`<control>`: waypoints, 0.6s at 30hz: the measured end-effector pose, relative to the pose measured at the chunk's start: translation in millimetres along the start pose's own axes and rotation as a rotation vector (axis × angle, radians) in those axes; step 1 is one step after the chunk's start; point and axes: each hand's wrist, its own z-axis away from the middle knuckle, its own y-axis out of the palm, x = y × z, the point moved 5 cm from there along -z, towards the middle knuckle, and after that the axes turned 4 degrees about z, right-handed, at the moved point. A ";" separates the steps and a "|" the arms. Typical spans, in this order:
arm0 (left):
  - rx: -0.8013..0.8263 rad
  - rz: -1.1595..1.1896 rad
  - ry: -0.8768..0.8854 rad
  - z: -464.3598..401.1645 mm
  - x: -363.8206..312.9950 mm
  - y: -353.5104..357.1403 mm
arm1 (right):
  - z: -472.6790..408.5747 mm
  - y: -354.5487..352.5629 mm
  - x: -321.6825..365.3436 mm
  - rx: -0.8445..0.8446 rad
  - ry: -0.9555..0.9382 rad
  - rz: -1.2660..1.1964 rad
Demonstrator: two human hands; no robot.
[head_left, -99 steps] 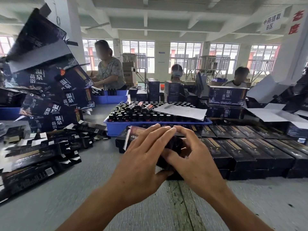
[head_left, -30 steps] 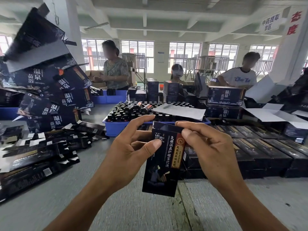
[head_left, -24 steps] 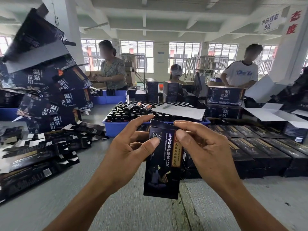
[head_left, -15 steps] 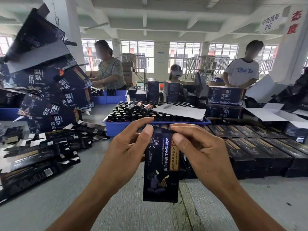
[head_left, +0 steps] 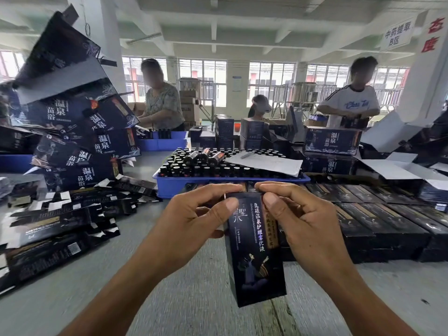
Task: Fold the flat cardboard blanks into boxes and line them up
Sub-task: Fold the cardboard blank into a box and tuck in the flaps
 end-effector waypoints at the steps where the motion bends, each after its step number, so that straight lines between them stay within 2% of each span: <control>1: 0.011 -0.002 -0.003 -0.2 0.3 -0.8 | 0.0 -0.2 -1.1 -0.006 0.010 -0.003; 5: 0.054 -0.032 -0.017 0.4 3.0 0.7 | -1.0 -0.2 -2.7 -0.011 0.011 0.008; 15: 0.049 0.066 -0.040 -0.4 3.2 -0.5 | -2.5 -0.2 -4.9 0.001 -0.008 0.010; 18: 0.093 -0.017 -0.030 2.1 1.9 4.9 | -1.9 -0.8 -9.3 -0.055 0.006 0.033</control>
